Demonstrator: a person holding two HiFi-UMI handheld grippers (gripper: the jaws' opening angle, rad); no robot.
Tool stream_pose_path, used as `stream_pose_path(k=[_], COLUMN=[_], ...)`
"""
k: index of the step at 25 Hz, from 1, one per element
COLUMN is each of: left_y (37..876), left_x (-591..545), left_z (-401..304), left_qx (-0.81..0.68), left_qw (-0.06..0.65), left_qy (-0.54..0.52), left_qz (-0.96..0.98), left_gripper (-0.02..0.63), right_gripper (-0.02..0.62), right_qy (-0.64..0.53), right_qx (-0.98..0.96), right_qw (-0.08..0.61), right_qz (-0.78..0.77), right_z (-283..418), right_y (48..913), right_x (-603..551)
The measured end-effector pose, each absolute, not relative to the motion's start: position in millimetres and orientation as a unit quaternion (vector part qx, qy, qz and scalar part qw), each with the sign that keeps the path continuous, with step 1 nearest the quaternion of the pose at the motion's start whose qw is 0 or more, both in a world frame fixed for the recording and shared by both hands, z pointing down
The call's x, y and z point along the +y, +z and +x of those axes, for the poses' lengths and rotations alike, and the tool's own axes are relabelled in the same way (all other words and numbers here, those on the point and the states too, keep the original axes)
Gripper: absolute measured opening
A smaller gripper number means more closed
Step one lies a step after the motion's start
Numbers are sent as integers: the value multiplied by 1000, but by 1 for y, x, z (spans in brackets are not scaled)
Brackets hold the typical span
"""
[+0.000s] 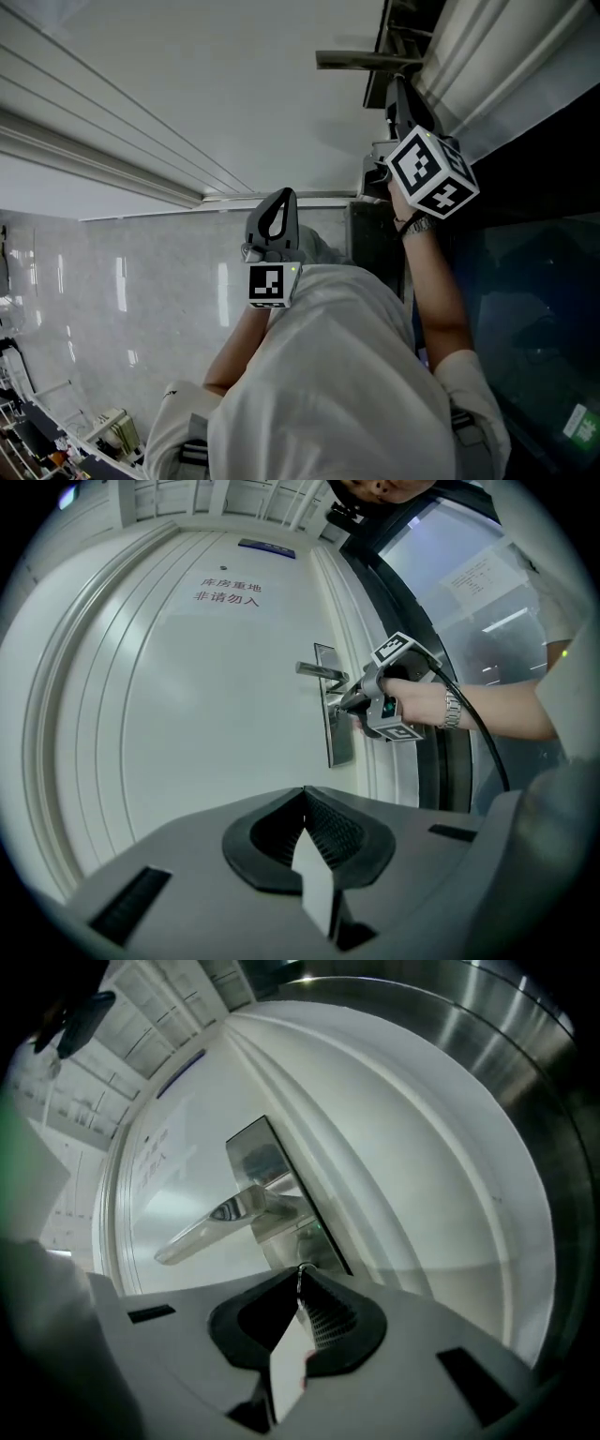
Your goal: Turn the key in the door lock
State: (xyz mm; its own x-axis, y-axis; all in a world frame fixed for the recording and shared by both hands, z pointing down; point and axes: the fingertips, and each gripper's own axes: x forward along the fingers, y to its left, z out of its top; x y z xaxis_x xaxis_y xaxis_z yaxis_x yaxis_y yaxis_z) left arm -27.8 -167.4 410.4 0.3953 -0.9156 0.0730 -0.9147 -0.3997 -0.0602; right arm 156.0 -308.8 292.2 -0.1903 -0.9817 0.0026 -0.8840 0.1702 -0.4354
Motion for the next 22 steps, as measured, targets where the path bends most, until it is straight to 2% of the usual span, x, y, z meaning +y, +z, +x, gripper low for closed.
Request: stream_pose_path(k=[15, 22], left_y=[411, 411], left_x=[-170, -169], left_z=[-28, -27], left_qx=[548, 546], left_qw=[3, 5], left_qy=[-48, -49], left_qz=[-835, -836], left_gripper=[9, 9], right_gripper=[12, 12], right_qy=[-419, -413], right_qx=[679, 683], right_qw=[331, 341], right_qz=[-503, -496], right_z=[161, 161], right_y=[301, 300], right_x=[-312, -313])
